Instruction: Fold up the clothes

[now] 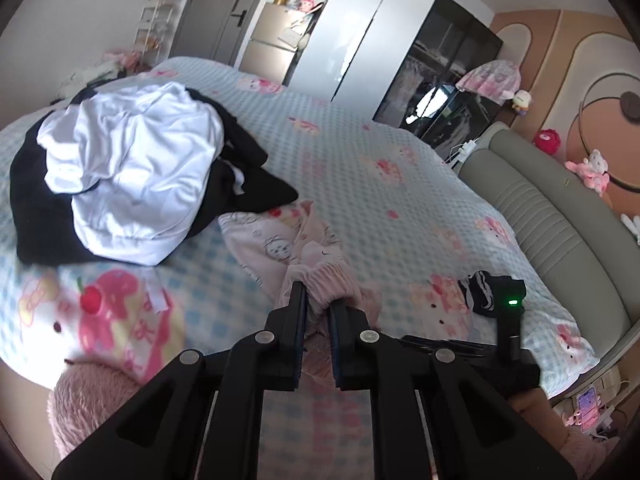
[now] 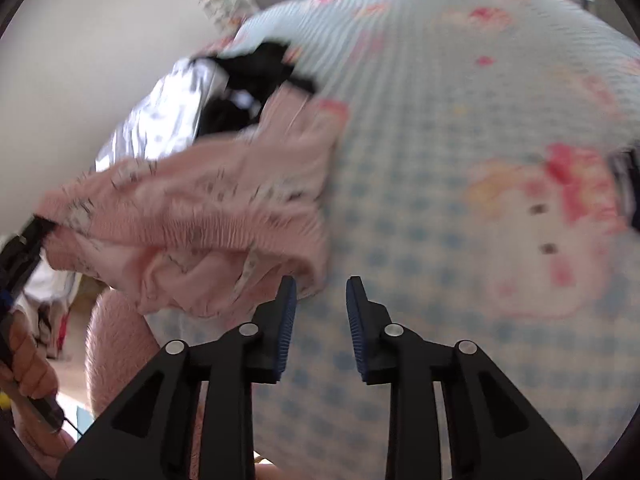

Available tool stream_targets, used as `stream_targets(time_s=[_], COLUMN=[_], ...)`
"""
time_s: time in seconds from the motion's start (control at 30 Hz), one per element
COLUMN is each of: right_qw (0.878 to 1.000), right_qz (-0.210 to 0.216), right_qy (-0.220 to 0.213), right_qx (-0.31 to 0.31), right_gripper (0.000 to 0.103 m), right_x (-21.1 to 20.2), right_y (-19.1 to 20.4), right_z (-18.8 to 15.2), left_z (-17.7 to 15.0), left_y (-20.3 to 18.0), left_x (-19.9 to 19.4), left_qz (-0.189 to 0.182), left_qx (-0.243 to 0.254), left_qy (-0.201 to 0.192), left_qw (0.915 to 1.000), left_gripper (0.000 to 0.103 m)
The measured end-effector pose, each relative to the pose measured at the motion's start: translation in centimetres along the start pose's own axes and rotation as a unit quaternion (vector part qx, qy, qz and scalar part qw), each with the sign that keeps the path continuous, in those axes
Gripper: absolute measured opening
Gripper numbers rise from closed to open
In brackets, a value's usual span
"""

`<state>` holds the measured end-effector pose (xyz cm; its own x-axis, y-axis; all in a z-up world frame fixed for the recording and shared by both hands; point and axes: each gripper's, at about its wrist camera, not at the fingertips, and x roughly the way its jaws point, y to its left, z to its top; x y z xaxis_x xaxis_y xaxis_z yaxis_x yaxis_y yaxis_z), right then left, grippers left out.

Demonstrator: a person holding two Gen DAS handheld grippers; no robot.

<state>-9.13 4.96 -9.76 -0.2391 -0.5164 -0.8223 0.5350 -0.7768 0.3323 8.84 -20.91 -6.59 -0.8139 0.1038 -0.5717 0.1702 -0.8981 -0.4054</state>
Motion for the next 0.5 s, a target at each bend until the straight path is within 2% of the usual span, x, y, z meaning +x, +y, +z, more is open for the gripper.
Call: stream_targets(time_s=[0.03,0.1,0.17,0.2,0.23,0.3,0.4,0.5], right_qw=[1.000,0.999,0.998,0.998,0.998,0.996,0.980,0.958], right_qz=[-0.005,-0.019,-0.046,-0.054,-0.057,-0.079,-0.135,-0.159], right_qy=[0.010,0.027,0.043,0.032,0.015,-0.041,-0.144,-0.238], right_qx=[-0.008,-0.012,-0.008,-0.003,0.004,-0.001,-0.024,-0.025], right_gripper=[0.047,0.048,0.020,0.009,0.005,0.004,0.004,0.003], right_x=[1.7,4.7,7.1,6.9,6.2,3.3,-4.1,-12.7], right_y=[0.5,0.4,-0.1,-0.3,-0.4,-0.2,0.3,0.6], right_z=[0.2,0.4,1.0,1.6,2.2,3.6,6.2,7.8], left_z=[-0.2,-0.3,-0.4,-0.5,-0.3,0.2,2.4,6.2], left_y=[0.4,1.1,1.5,1.4,1.1,0.6,-1.5,-6.2], left_x=[0.0,0.3,0.6,0.6,0.8,1.2,1.5,-0.5], left_qz=[0.002,0.004,0.008,0.012,0.012,0.013,-0.001,-0.030], left_qx=[-0.004,-0.008,-0.007,-0.001,0.008,0.027,0.056,0.117], left_qy=[0.002,0.009,0.016,0.019,0.019,0.017,0.002,-0.059], left_qw=[1.0000,0.9999,0.9998,0.9997,0.9997,0.9994,0.9984,0.9909], left_gripper=[0.011,0.011,0.011,0.011,0.011,0.011,0.011,0.011])
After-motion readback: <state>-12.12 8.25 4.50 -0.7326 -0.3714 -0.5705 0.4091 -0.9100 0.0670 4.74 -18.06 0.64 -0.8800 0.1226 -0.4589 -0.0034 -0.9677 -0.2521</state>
